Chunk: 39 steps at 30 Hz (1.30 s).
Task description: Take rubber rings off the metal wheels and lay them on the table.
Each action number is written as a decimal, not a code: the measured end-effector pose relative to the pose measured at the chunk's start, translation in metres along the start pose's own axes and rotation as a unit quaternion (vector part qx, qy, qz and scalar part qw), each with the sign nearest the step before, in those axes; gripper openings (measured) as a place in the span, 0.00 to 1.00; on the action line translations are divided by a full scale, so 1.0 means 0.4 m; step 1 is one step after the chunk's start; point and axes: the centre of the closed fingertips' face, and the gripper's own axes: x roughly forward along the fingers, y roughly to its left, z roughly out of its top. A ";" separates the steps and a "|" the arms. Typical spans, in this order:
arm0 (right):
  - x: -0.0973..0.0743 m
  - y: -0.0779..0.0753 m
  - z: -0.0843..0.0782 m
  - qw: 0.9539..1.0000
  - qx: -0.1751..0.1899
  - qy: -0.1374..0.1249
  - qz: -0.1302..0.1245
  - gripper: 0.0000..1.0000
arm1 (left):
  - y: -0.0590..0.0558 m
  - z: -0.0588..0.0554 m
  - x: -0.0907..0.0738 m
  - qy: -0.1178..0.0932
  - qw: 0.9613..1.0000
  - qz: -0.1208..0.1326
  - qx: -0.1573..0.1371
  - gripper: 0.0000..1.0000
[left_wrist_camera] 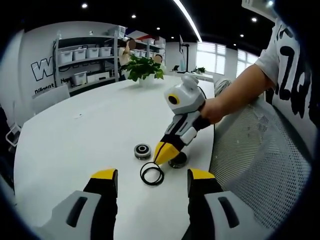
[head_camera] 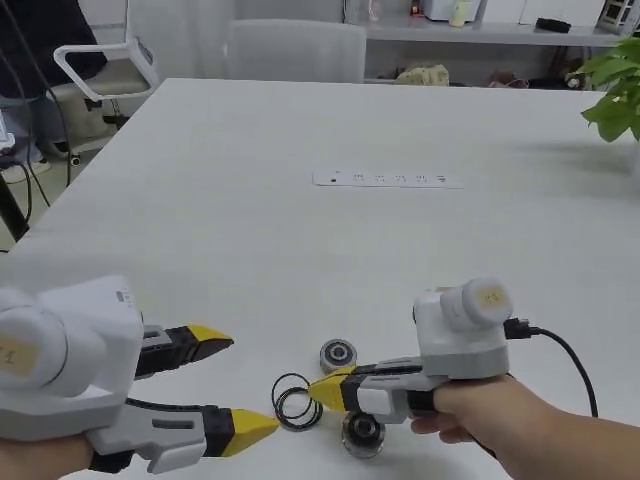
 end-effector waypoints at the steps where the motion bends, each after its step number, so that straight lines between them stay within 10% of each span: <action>1: 0.000 0.002 -0.001 1.000 0.000 0.001 0.001 0.00 | 0.000 0.000 0.000 0.000 1.000 0.000 0.000 0.55; 39: -0.001 -0.029 -0.034 1.000 0.011 0.021 -0.018 0.01 | -0.001 -0.014 0.007 0.010 1.000 -0.007 -0.003 0.53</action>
